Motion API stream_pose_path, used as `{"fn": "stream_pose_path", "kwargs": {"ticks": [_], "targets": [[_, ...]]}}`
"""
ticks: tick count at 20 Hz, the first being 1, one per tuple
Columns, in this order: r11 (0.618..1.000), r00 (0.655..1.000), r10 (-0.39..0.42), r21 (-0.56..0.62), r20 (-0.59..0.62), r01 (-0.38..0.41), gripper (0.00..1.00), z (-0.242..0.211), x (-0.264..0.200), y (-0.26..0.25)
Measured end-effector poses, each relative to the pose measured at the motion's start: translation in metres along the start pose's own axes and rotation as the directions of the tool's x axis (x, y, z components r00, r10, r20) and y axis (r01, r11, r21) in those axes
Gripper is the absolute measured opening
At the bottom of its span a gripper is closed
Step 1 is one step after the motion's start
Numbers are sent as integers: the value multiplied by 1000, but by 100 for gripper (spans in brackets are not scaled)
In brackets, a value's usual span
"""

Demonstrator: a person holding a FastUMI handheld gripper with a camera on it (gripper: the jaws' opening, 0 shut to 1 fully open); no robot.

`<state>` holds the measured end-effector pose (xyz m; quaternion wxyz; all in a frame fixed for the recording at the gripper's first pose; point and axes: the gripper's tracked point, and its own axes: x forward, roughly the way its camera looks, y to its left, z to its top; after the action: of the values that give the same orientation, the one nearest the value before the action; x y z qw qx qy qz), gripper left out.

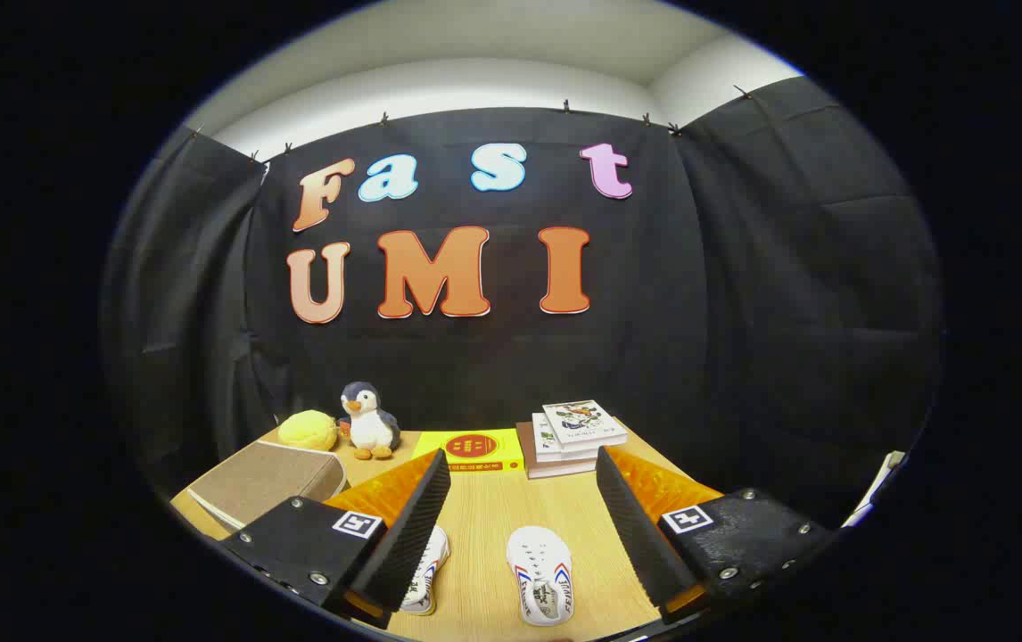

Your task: Open the storage box then place both shoes into the box .Put the left shoe in first, then the right shoe, with the right side of both shoes facing outward in a uniform manner.

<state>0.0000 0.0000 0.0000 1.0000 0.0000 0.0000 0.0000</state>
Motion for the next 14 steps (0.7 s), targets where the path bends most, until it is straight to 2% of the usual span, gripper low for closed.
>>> {"fn": "stream_pose_path", "kwargs": {"ticks": [4,8,14], "targets": [[997,997,72,18,-12,-72,98,5,7,-3],[990,989,138,-3,-51,-139,98,-9,15,-3],[967,964,252,68,-89,-247,98,-19,22,1]]}}
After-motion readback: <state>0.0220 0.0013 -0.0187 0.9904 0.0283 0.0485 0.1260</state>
